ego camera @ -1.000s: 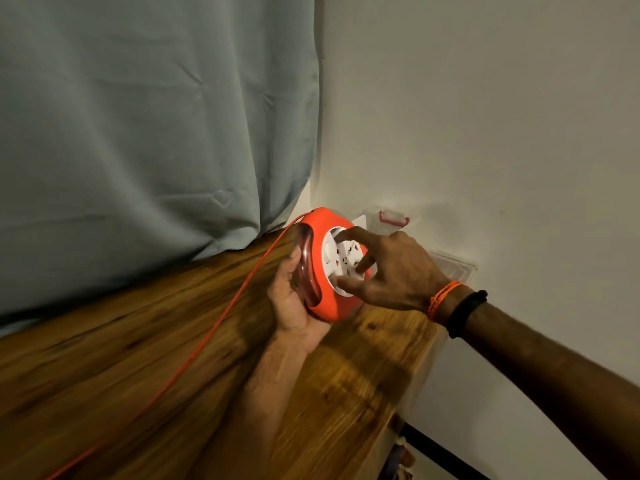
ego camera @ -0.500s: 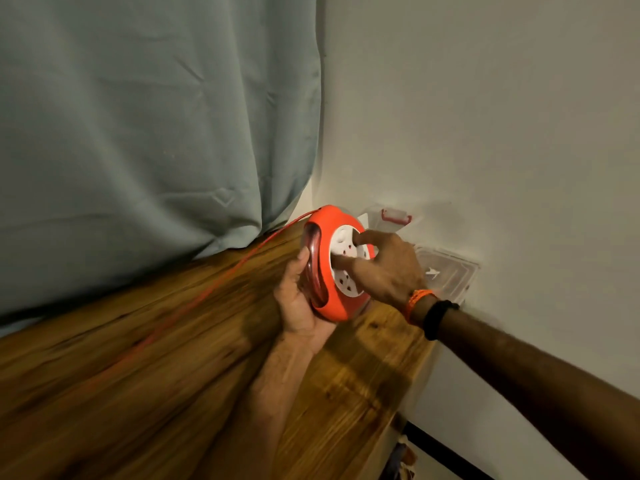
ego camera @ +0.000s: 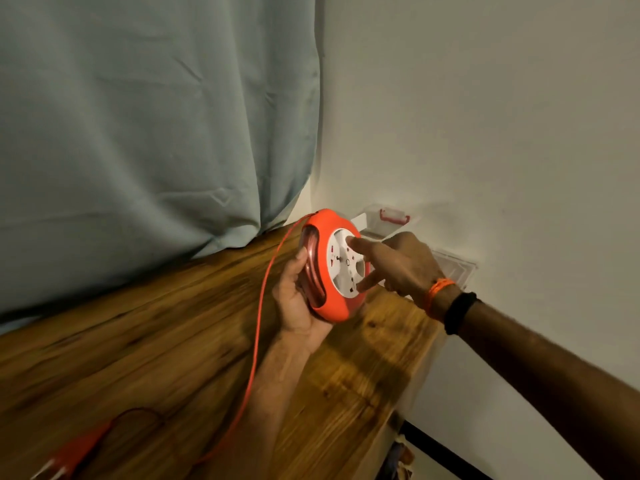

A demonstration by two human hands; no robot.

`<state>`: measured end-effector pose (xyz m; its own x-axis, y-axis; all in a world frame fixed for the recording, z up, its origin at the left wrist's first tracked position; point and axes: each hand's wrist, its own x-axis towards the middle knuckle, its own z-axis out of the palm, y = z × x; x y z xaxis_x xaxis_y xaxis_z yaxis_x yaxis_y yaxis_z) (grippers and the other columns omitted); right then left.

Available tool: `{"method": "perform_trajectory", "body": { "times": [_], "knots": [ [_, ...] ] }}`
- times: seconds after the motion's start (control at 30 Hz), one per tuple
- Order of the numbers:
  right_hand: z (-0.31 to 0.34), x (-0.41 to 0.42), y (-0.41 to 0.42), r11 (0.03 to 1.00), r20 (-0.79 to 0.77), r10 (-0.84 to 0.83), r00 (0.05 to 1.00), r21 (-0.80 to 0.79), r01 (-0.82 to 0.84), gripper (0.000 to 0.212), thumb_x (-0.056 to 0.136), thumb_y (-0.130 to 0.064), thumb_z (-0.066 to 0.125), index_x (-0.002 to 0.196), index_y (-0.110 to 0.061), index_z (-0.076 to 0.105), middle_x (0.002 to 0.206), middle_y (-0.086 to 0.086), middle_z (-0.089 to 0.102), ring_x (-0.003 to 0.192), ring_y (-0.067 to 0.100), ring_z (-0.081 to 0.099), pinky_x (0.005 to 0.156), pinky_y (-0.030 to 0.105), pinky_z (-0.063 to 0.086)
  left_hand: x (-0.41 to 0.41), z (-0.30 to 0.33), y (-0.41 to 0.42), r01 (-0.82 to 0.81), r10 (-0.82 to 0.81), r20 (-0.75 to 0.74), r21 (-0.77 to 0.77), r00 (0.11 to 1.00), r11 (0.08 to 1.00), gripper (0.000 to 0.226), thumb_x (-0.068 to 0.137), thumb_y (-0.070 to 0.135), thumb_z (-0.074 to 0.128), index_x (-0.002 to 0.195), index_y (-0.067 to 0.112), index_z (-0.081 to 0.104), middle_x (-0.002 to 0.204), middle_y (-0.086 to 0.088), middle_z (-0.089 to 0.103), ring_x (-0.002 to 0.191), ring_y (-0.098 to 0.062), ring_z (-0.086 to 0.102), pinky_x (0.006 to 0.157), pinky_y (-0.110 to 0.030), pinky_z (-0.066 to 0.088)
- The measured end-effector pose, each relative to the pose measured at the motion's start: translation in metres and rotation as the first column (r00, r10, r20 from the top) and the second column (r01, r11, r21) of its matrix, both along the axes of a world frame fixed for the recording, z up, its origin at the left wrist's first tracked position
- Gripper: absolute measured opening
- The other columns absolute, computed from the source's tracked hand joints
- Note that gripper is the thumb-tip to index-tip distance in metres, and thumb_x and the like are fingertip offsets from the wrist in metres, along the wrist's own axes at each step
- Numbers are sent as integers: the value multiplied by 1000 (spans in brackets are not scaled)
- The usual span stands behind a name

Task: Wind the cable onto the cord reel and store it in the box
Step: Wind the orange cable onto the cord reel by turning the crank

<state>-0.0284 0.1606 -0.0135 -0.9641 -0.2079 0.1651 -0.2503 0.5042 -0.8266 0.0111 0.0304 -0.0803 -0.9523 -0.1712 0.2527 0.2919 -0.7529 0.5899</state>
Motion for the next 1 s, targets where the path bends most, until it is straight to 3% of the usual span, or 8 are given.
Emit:
{"method": "perform_trajectory", "body": {
  "times": [0.1, 0.2, 0.43, 0.67, 0.77, 0.83, 0.9, 1.0],
  "knots": [
    [-2, -2, 10, 962, -397, 70, 915, 269, 44, 51, 79, -61, 65, 109, -20, 69, 87, -1, 78, 79, 14, 73, 76, 35, 60, -2, -4, -6, 56, -56, -21, -4, 998, 998, 104, 58, 50, 86, 147, 9, 49, 148, -24, 51, 140, -44, 44, 118, -62, 28],
    [-3, -2, 16, 913, -572, 283, 770, 406, -34, 56, 79, -56, 68, 125, -25, 60, 87, -3, 79, 77, 16, 74, 74, 30, 58, -3, -8, -10, 106, -105, -18, 3, 994, 994, 99, 63, 53, 82, 147, 13, 49, 147, -22, 53, 139, -43, 45, 118, -65, 25],
    [-6, -13, 11, 836, -664, 449, 598, 548, -20, 66, 80, -63, 60, 136, -30, 49, 89, -7, 79, 74, 20, 71, 66, 28, 55, -2, -5, -6, 165, -163, -54, 29, 985, 986, 96, 63, 45, 84, 145, 7, 52, 146, -24, 52, 138, -44, 46, 118, -64, 25],
    [-16, -19, 2, 877, -684, 390, 617, 479, -24, 61, 75, -53, 66, 128, -25, 57, 78, 3, 77, 68, 25, 71, 60, 22, 46, -1, -2, -2, 144, -143, -71, 18, 987, 989, 103, 58, 43, 88, 145, 4, 50, 149, -27, 48, 141, -46, 41, 119, -63, 24],
    [-14, -7, -8, 959, -522, 160, 838, 285, -6, 53, 70, -50, 72, 117, -26, 67, 86, -1, 76, 75, 19, 70, 69, 29, 55, -1, 0, 0, 83, -81, -48, 35, 996, 996, 101, 57, 44, 88, 143, 4, 53, 145, -25, 54, 136, -43, 48, 117, -61, 30],
    [-9, -1, -17, 974, 30, 54, 998, -220, -47, 31, 78, -46, 69, 93, -18, 70, 67, -2, 71, 49, 11, 63, 44, 22, 47, 0, 4, 2, 15, -15, -10, 9, 1000, 1000, 106, 53, 43, 91, 143, 2, 52, 135, -25, 61, 121, -39, 61, 105, -56, 46],
    [-3, 4, -19, 805, 480, 278, 832, -589, 71, 25, 92, -39, 56, 83, -16, 59, 44, -2, 61, 29, 7, 53, 28, 12, 26, 1, 5, 4, -18, 18, 1, -28, 1000, 999, 105, 53, 43, 91, 140, 0, 54, 122, -24, 64, 98, -33, 68, 84, -46, 55],
    [-2, 3, -18, 791, 576, 360, 734, -605, 87, 23, 97, -38, 50, 88, -17, 54, 52, 3, 65, 26, 2, 47, 26, 8, 17, 1, 2, 3, -13, 13, 7, -22, 1000, 1000, 101, 56, 45, 88, 140, -1, 54, 132, -31, 57, 114, -44, 57, 100, -57, 47]
  ]
}}
